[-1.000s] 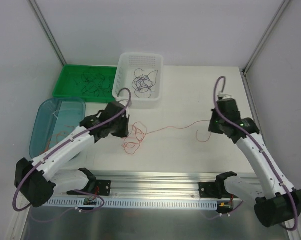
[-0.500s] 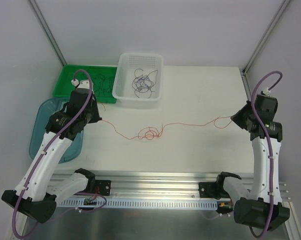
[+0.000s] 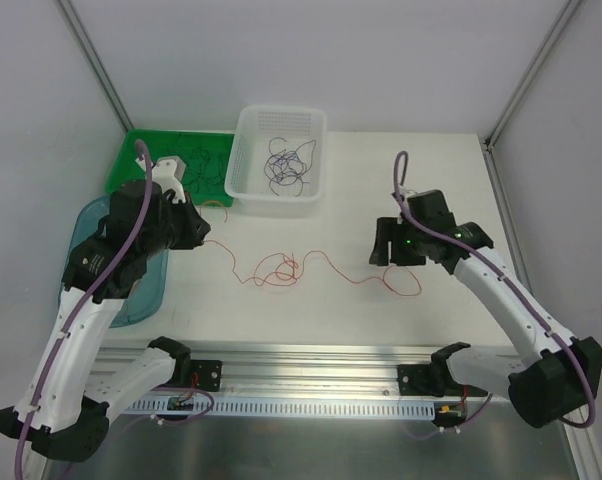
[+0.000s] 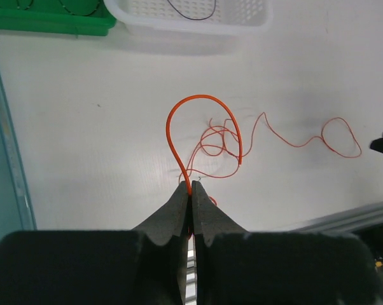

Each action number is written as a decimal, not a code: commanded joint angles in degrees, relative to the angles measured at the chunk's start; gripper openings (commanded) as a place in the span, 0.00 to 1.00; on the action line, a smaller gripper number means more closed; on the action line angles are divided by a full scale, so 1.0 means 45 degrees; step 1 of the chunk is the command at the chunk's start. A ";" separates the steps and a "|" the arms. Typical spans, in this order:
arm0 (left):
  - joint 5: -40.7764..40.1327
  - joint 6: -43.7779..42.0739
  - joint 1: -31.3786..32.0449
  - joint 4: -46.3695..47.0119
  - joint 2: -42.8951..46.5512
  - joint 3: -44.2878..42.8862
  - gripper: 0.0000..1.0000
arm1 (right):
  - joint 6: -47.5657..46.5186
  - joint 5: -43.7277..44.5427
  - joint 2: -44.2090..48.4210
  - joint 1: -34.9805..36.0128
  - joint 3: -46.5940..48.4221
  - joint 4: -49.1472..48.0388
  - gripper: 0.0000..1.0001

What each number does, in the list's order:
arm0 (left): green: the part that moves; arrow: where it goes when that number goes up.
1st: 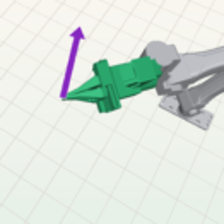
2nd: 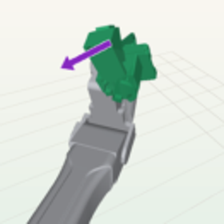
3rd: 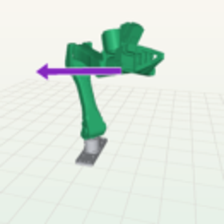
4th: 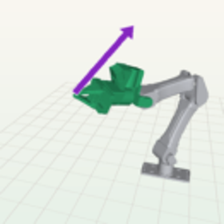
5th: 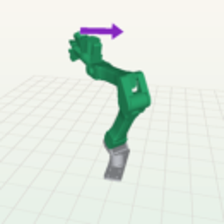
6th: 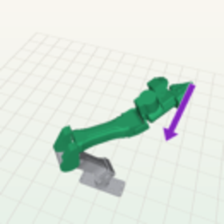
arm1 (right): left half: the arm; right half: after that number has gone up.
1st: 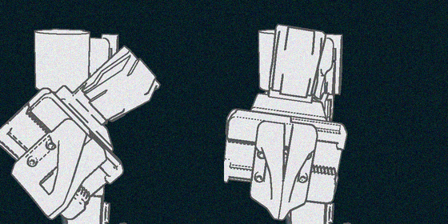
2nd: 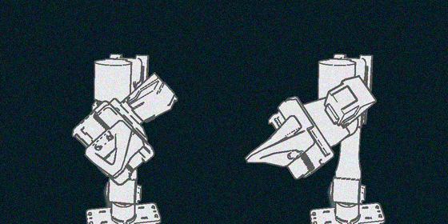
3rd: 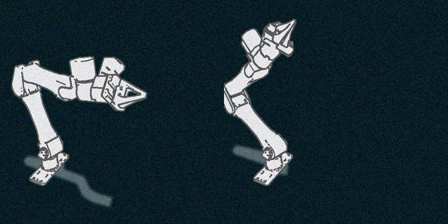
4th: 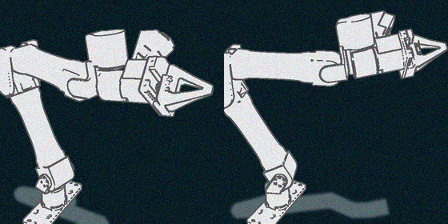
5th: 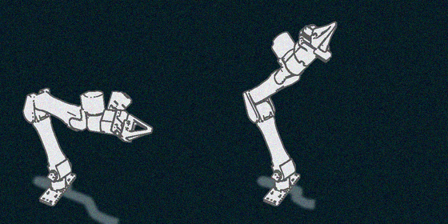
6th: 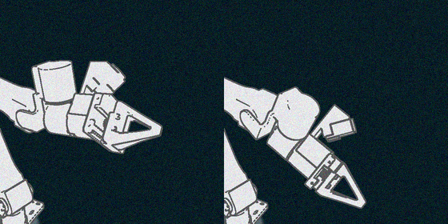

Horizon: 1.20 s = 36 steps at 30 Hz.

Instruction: Untangle the cables

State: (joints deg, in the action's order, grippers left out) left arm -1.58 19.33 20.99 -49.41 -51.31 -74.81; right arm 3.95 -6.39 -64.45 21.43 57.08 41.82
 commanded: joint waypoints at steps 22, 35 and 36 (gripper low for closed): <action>0.1602 0.0606 -0.0036 0.0042 0.1129 -0.1092 0.00 | 0.2414 -0.0573 -0.6696 0.5257 0.1832 -0.7413 0.52; 0.1446 0.0743 -0.0017 0.0042 0.1245 -0.1228 0.00 | 0.4474 -0.0531 -0.7416 0.5375 0.0129 -1.0679 0.39; 0.1465 0.0743 -0.0017 0.0042 0.1265 -0.1209 0.00 | 0.4533 -0.0610 -0.7475 0.5394 0.0090 -1.0855 0.39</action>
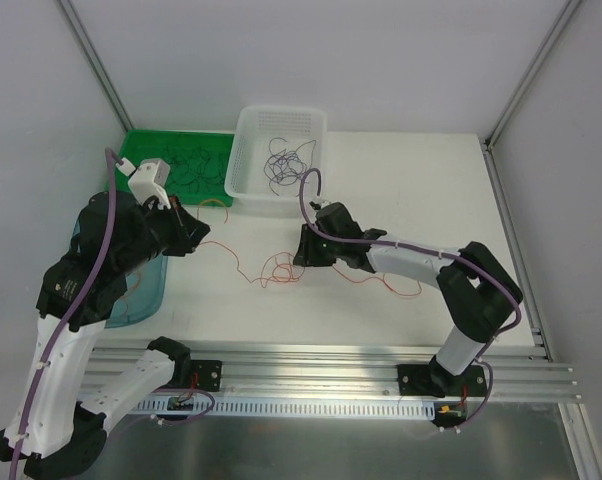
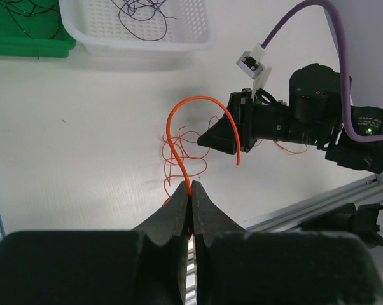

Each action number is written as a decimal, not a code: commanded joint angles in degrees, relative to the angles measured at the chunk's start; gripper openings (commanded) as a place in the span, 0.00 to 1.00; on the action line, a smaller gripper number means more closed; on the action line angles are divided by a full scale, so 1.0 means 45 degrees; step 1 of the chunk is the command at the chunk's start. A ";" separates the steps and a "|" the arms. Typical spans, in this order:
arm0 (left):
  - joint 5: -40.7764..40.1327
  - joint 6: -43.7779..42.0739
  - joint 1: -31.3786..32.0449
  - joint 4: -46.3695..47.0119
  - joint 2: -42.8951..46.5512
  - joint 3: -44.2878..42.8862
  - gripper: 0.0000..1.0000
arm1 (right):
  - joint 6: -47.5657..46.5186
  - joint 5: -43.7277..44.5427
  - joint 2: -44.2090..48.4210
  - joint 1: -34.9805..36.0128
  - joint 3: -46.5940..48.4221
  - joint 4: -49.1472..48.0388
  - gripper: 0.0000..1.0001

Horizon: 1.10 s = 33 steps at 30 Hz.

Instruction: Untangle the cables

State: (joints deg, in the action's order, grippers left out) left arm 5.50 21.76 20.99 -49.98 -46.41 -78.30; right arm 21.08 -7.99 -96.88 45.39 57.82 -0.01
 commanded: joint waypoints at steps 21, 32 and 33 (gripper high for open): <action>-0.2621 -0.0380 -0.0036 -0.0066 0.0255 -0.0490 0.00 | -0.0445 0.0426 0.1293 -0.0416 -0.1229 0.0212 0.01; -1.1293 -0.1104 -0.0036 -0.2058 -0.0369 -0.0665 0.00 | -0.2574 0.3163 0.6312 -0.8010 0.0975 0.7109 0.01; -1.1512 -0.1182 -0.0036 -0.2058 -0.0428 -0.0705 0.00 | -0.2633 0.3046 0.6662 -0.8479 0.1249 0.7615 0.01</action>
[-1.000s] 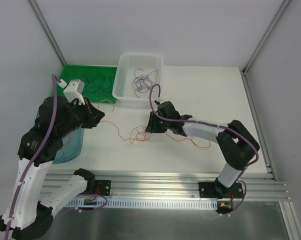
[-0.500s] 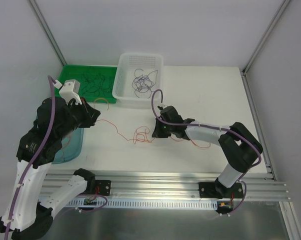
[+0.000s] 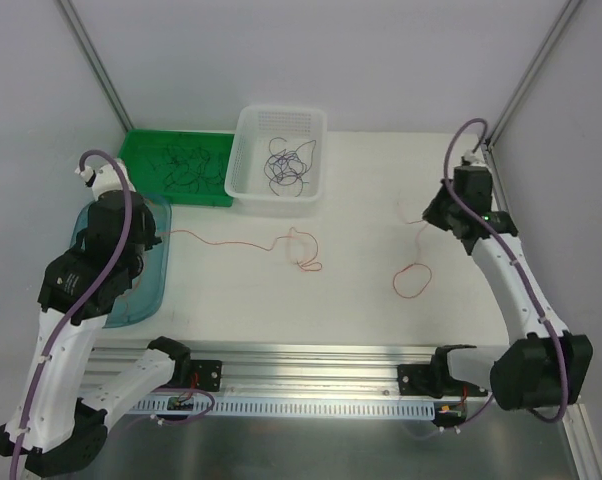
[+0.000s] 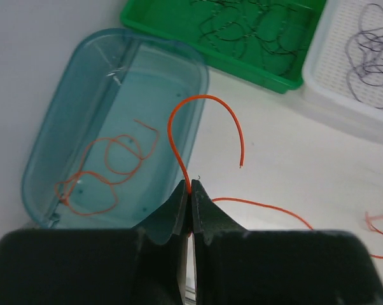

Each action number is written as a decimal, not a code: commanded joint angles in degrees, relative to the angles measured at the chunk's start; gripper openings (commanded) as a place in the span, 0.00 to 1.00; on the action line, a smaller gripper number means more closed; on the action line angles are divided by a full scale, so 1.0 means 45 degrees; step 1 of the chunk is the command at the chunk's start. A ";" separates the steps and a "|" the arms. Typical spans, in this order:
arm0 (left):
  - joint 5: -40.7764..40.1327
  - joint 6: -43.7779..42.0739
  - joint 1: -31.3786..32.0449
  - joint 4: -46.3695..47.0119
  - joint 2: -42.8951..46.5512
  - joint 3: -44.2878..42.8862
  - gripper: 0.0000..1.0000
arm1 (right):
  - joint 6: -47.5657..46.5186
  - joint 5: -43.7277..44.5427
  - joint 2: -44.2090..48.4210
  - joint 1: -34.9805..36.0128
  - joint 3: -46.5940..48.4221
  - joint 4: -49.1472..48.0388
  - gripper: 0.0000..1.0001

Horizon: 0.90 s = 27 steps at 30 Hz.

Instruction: Untangle the cables

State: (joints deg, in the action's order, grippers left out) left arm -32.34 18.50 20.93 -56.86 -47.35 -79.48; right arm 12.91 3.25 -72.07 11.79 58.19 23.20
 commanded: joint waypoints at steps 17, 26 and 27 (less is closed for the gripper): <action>0.1908 -0.0811 -0.0080 0.0798 -0.0766 -0.0814 0.00 | -0.0504 -0.4003 0.1466 -0.1824 0.2656 0.3165 0.01; 0.6556 0.0125 -0.0081 0.1775 -0.0727 0.0570 0.00 | -0.0661 -0.3574 0.1251 0.1635 0.1228 0.2578 0.01; 0.6832 0.0417 -0.0080 0.1912 -0.0746 0.0844 0.00 | -0.0700 -0.3515 0.1115 0.2101 0.1228 0.2579 0.01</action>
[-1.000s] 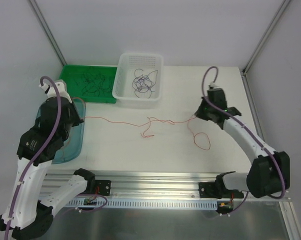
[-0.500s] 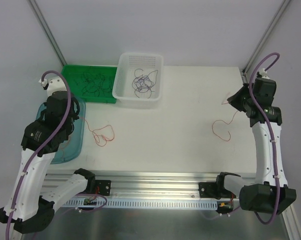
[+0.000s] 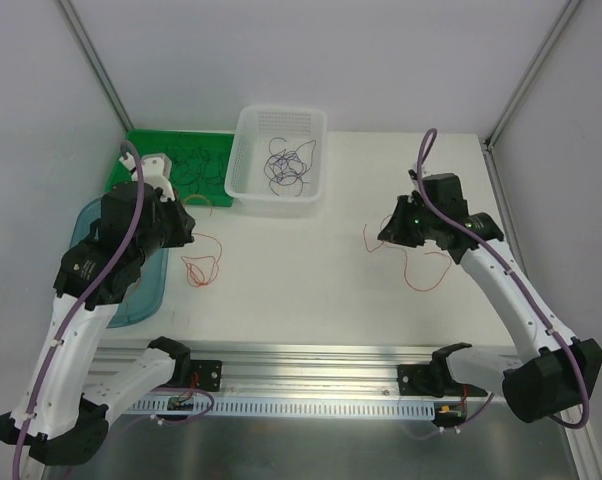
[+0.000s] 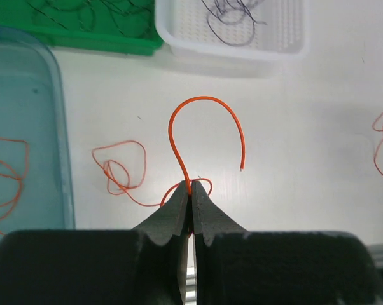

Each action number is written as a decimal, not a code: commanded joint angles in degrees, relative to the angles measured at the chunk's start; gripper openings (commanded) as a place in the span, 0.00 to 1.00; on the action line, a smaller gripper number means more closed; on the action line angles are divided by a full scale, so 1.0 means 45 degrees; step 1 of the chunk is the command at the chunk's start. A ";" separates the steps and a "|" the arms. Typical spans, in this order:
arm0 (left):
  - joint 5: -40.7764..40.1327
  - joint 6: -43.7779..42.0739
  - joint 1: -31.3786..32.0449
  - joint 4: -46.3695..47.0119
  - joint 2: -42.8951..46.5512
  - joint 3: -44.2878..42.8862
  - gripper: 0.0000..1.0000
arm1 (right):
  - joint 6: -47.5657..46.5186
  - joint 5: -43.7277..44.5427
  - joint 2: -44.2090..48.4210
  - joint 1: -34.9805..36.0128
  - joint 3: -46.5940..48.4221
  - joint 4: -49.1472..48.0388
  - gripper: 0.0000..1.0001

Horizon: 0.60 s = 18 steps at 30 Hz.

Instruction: Untangle the cables

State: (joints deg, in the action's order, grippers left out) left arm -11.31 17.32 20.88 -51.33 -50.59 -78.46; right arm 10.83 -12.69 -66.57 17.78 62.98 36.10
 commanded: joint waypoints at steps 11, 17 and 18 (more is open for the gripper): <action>0.0739 0.1774 -0.0090 0.2848 -0.0867 0.5361 0.05 | -0.0122 0.0671 -0.0364 0.1654 -0.2178 -0.0755 0.01; -0.0881 0.2906 -0.0071 0.4023 -0.2038 0.7140 0.34 | -0.0297 0.0944 -0.0403 0.1888 -0.3311 -0.0892 0.03; -0.1117 0.3334 -0.0071 0.4275 -0.2194 0.7316 0.42 | -0.0317 0.0964 -0.0519 0.1985 -0.3409 -0.0912 0.04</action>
State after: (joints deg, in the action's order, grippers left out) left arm -10.52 27.07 20.88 -37.06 -59.18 -47.72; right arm 10.26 -9.58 -68.73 25.85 48.47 33.65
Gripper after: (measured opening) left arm 0.379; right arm 0.034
